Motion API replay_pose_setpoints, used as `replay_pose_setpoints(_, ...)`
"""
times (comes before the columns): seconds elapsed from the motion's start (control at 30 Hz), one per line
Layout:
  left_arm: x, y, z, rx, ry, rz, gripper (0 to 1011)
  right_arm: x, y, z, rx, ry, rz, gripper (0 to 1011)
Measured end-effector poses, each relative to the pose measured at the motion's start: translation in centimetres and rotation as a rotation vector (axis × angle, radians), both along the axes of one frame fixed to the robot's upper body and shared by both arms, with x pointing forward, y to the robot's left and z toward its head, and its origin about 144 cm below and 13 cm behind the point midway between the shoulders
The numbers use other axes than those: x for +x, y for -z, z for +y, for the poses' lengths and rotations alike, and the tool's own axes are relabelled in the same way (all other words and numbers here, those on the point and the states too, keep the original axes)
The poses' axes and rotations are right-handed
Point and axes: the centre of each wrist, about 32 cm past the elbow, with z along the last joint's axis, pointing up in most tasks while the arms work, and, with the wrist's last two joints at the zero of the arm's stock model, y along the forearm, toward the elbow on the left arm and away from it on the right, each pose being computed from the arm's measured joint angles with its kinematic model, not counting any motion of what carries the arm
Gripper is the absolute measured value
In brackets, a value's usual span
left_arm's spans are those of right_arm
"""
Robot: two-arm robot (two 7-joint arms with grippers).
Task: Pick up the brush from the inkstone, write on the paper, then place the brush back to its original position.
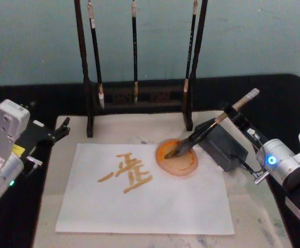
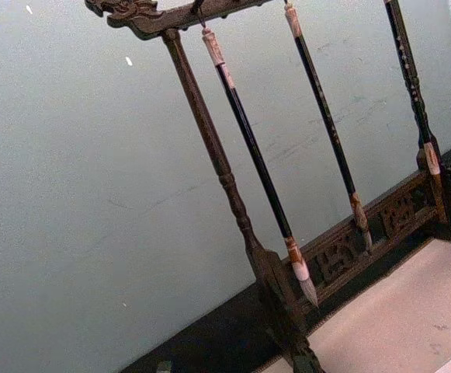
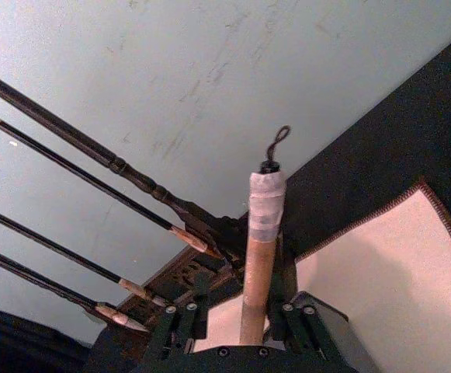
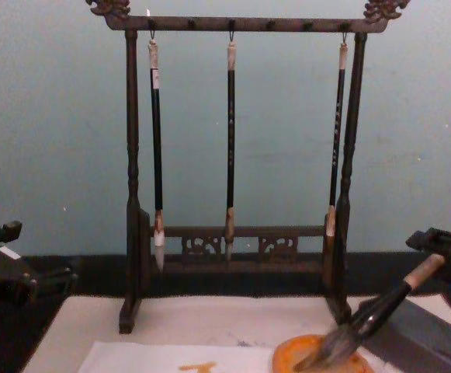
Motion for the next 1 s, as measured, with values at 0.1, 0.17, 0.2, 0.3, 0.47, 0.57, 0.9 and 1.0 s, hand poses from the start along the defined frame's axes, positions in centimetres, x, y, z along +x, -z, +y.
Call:
replay_pose_setpoints(0.1, 0.00, 0.00, 0.00, 0.000, 0.000, 0.000, 1010, 0.00, 0.00, 0.00, 0.000, 0.000, 0.000, 525)
replay_pose_setpoints(0.17, 0.00, 0.00, 0.00, 0.000, 0.000, 0.000, 1010, -0.01, 0.00, 0.00, 0.000, 0.000, 0.000, 586)
replay_pose_setpoints(0.2, 0.00, 0.00, 0.00, 0.000, 0.000, 0.000, 1010, -0.01, -0.01, 0.00, 0.000, 0.000, -0.001, 621)
replay_pose_setpoints(0.3, 0.00, 0.00, 0.00, 0.000, 0.000, 0.000, 1010, -0.01, -0.01, 0.00, 0.000, -0.001, -0.001, 705)
replay_pose_setpoints(0.47, 0.00, 0.00, 0.00, 0.000, 0.000, 0.000, 1010, -0.01, -0.01, 0.00, 0.000, -0.001, -0.001, 867)
replay_pose_setpoints(0.57, 0.00, 0.00, 0.00, 0.000, 0.000, 0.000, 1010, -0.01, -0.01, 0.01, 0.000, -0.001, 0.000, 953)
replay_pose_setpoints(0.9, 0.00, 0.00, 0.00, 0.000, 0.000, 0.000, 1010, -0.01, 0.00, 0.00, -0.001, -0.001, 0.000, 1000)
replay_pose_setpoints(1.0, 0.00, 0.00, 0.00, 0.000, 0.000, 0.000, 1009, -0.02, 0.00, 0.00, -0.001, -0.001, 0.000, 1000)
